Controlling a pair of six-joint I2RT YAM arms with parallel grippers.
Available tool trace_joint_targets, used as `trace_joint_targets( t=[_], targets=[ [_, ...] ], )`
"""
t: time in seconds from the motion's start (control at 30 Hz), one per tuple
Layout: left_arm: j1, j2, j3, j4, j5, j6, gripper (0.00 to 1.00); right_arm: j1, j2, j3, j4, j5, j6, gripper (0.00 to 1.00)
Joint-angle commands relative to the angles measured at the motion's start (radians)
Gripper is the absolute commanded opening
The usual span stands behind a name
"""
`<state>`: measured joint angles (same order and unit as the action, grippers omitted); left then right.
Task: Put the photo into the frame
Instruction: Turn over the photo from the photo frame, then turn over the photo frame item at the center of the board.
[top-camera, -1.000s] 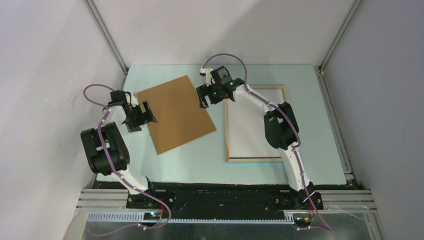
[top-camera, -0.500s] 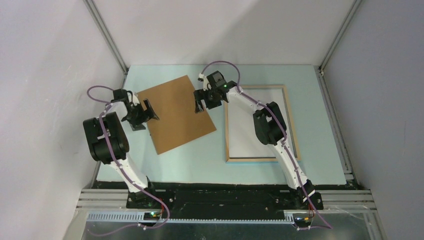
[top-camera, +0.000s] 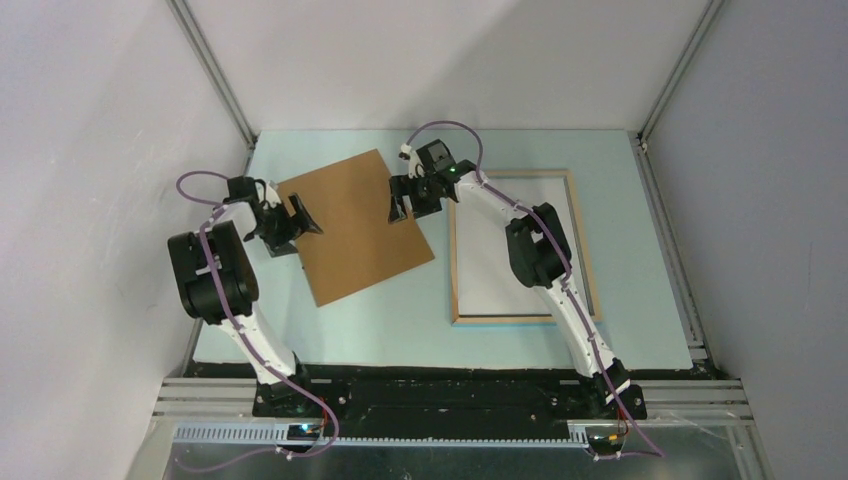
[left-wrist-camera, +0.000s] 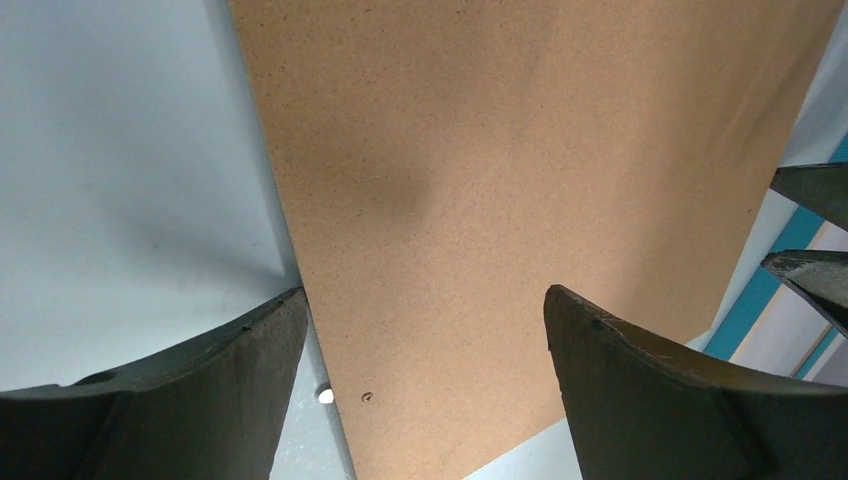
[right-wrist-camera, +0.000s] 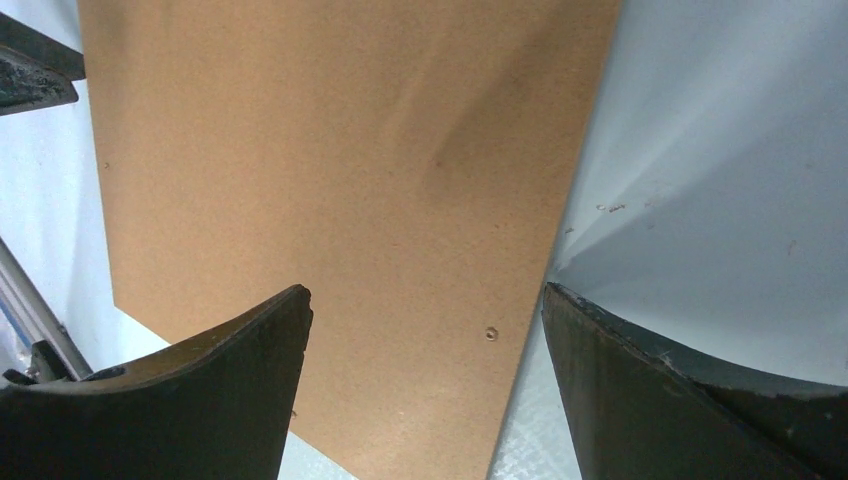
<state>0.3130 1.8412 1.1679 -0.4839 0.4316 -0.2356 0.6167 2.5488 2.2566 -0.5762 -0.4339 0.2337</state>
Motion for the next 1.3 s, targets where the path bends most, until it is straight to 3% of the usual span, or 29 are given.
trace_joint_targets(
  t=[0.0,0.73,1.27],
  targets=[
    [-0.020,0.033,0.007,0.036,0.070,-0.011,0.93,-0.003,0.029,0.037,0.004,-0.059,0.036,0.89],
    [-0.020,-0.228,-0.014,0.052,0.340,0.007,0.93,0.007,-0.178,-0.301,0.146,-0.127,0.119,0.88],
    [-0.034,-0.345,-0.025,0.052,0.413,0.024,0.93,-0.002,-0.164,-0.342,0.210,-0.258,0.154,0.87]
  ],
)
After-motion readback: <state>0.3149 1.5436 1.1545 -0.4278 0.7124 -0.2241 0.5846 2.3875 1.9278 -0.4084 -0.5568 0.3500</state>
